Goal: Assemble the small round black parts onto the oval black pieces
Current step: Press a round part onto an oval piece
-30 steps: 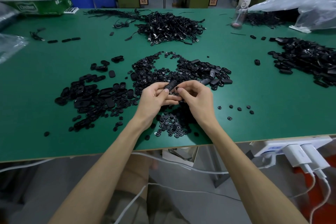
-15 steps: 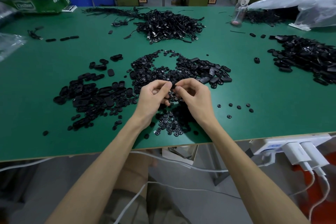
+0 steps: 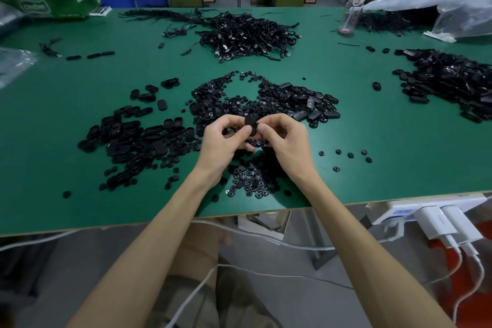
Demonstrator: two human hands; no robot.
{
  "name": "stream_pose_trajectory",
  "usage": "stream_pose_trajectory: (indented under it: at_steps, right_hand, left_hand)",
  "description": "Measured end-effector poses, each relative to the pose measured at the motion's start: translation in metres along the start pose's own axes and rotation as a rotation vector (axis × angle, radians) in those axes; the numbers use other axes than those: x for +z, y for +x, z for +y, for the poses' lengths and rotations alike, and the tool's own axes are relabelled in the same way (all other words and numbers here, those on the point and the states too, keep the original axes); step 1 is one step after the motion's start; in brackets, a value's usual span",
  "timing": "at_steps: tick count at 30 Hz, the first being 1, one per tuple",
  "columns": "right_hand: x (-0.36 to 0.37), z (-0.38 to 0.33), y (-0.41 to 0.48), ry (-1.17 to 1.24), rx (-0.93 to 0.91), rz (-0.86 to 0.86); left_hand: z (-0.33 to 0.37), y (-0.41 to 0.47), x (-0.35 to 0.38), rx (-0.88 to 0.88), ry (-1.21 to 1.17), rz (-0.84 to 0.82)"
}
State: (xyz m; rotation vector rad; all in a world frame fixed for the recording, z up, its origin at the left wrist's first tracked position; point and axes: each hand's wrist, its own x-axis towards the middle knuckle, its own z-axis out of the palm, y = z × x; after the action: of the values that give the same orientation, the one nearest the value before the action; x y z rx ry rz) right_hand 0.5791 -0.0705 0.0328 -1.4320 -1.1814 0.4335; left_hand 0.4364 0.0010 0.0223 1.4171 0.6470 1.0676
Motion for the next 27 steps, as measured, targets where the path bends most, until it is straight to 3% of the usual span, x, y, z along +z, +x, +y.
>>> stream_pose_trajectory:
  at_steps: [8, 27]
  right_hand:
    - [0.0000, -0.0004, -0.0006, -0.043, -0.022, -0.024]
    - [-0.0018, -0.0077, -0.0045, -0.030, -0.033, 0.069]
  left_hand:
    - [0.0036, -0.0006, 0.0003, 0.043, 0.098, 0.005]
    - [-0.0023, 0.0004, 0.0020, -0.035, 0.066, 0.033]
